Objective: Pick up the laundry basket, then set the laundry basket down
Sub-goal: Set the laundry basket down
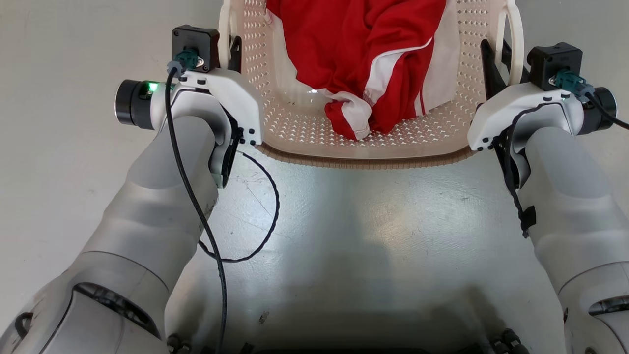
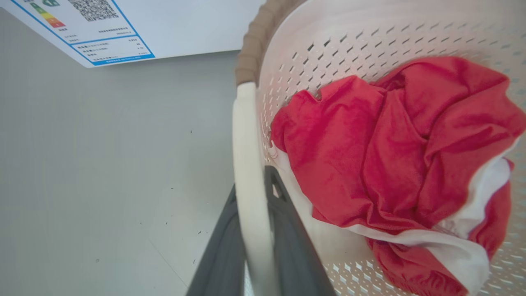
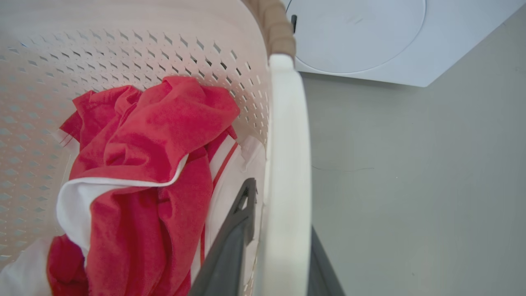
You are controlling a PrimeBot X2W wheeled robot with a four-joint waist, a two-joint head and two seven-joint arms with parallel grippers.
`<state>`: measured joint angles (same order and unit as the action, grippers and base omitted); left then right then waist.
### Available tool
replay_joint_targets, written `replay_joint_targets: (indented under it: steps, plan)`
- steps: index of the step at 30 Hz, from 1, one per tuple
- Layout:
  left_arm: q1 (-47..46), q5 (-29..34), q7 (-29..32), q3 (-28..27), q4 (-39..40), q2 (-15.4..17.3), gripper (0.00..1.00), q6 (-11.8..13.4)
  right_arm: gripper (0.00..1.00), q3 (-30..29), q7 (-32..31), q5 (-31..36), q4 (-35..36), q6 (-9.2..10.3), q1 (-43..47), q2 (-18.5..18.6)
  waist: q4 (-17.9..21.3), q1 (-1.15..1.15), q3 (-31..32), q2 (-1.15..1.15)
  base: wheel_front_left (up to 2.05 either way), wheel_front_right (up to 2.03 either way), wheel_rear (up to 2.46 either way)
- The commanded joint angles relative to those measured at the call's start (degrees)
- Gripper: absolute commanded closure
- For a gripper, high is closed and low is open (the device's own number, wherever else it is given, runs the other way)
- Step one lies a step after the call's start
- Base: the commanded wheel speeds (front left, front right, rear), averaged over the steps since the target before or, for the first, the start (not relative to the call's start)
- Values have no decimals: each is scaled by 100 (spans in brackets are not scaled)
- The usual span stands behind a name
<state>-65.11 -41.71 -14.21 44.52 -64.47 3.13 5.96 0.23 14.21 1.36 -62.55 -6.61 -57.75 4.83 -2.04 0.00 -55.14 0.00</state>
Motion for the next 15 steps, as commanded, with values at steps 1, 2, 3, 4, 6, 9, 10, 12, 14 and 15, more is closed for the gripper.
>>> replay_joint_targets:
  steps: [1, 2, 3, 4, 6, 9, 10, 12, 14, 15]
  plan:
    - [46, 117, -79, -93, 79, 58, 100, -64, 100, 197, 79, 7, 25, -88, 274, -195, -1, 0, 4, 0, 0, 0, 0]
    - [48, 138, -79, -109, 68, 51, 100, -72, 100, 206, 79, -4, 17, -88, 275, -195, 0, 0, 3, 0, 0, 0, 0]
    - [47, 166, -79, -117, 57, 44, 100, -79, 100, 215, 79, -14, 14, -88, 276, -195, 1, 0, 3, 0, 0, 0, 0]
    - [47, 189, -79, -130, 48, 39, 100, -83, 100, 225, 79, -27, 8, -88, 281, -195, 2, 0, 5, 0, 0, 0, 0]
    - [49, 221, -79, -161, 24, 27, 100, -92, 100, 247, 79, -53, -24, -88, 288, -195, 2, 0, 8, 0, 0, 0, 0]
    - [47, 261, -79, -203, -16, 13, 100, -104, 100, 275, 79, -83, -51, -88, 279, -195, 6, 0, 6, 0, 0, 0, 0]
    - [50, 272, -79, -216, -27, 9, 100, -108, 100, 281, 79, -90, -60, -88, 275, -195, 8, 0, 7, 0, 0, 0, 0]
    - [54, 289, -79, -239, -53, 1, 100, -121, 100, 289, 79, -99, -73, -88, 267, -195, 11, 0, 9, 0, 0, 0, 0]
    - [54, 297, -79, -249, -66, -2, 100, -128, 100, 296, 79, -101, -82, -88, 262, -195, 12, 0, 9, 0, 0, 0, 0]
    - [56, 306, -79, -258, -82, -4, 100, -136, 100, 304, 79, -105, -91, -88, 257, -195, 15, 0, 11, 0, 0, 0, 0]
